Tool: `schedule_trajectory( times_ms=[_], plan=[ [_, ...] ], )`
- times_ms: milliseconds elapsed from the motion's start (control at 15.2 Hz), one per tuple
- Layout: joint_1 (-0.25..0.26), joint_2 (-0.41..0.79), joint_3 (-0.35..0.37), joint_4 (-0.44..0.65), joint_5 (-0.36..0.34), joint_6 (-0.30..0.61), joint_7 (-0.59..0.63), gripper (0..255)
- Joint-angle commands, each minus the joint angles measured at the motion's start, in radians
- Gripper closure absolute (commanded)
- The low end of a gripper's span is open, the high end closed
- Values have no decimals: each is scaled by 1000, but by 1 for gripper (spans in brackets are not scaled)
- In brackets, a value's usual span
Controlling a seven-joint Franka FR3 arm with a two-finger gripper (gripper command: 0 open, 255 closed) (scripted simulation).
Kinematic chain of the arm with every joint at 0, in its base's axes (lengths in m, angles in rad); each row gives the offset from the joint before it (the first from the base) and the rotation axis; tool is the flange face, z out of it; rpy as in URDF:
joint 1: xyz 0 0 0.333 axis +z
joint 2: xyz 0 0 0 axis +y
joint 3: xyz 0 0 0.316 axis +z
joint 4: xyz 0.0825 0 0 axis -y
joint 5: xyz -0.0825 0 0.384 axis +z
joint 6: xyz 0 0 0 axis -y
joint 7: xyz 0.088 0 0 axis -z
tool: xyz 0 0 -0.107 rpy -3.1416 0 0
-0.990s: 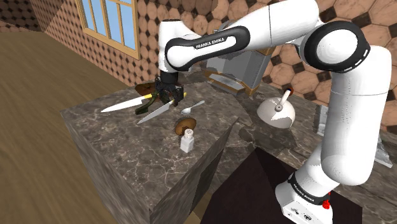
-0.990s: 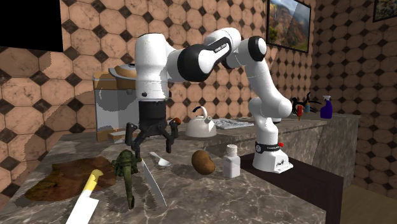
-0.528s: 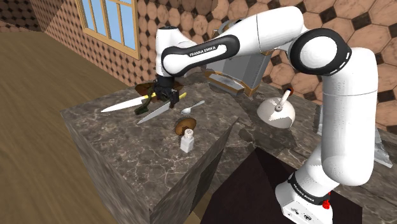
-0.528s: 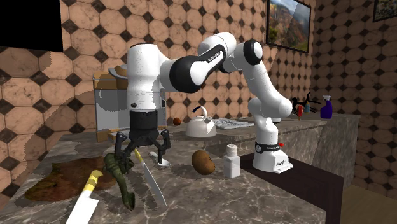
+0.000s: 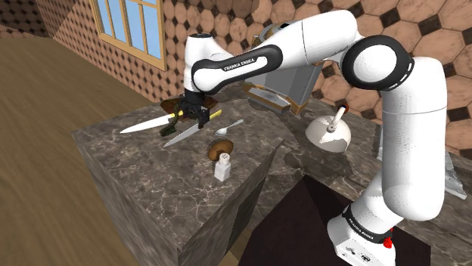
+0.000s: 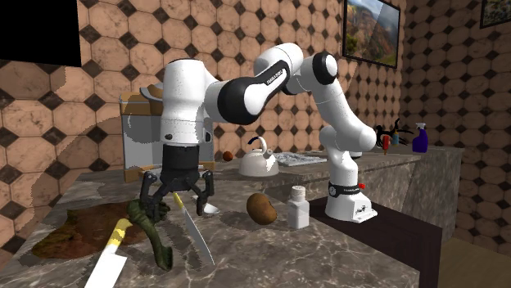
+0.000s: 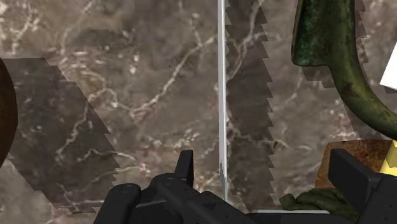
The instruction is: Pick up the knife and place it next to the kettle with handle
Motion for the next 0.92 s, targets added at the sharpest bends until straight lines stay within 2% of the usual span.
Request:
schedule_trajectory(
  times_ms=[0, 66, 132, 330, 660, 726, 858],
  plan=[
    [-2, 7, -3, -19, 3, -58, -5, 0],
    [-1, 7, -4, -19, 4, -58, -5, 0],
    [-7, 5, -5, -27, 5, -51, -10, 255],
    [1, -39, 4, -83, 9, -38, 12, 255],
    [1, -27, 2, -61, 8, -47, 7, 255],
    [-1, 7, -4, -19, 4, -58, -5, 255],
    [-3, -5, -1, -9, 8, -78, -8, 255]
  ],
)
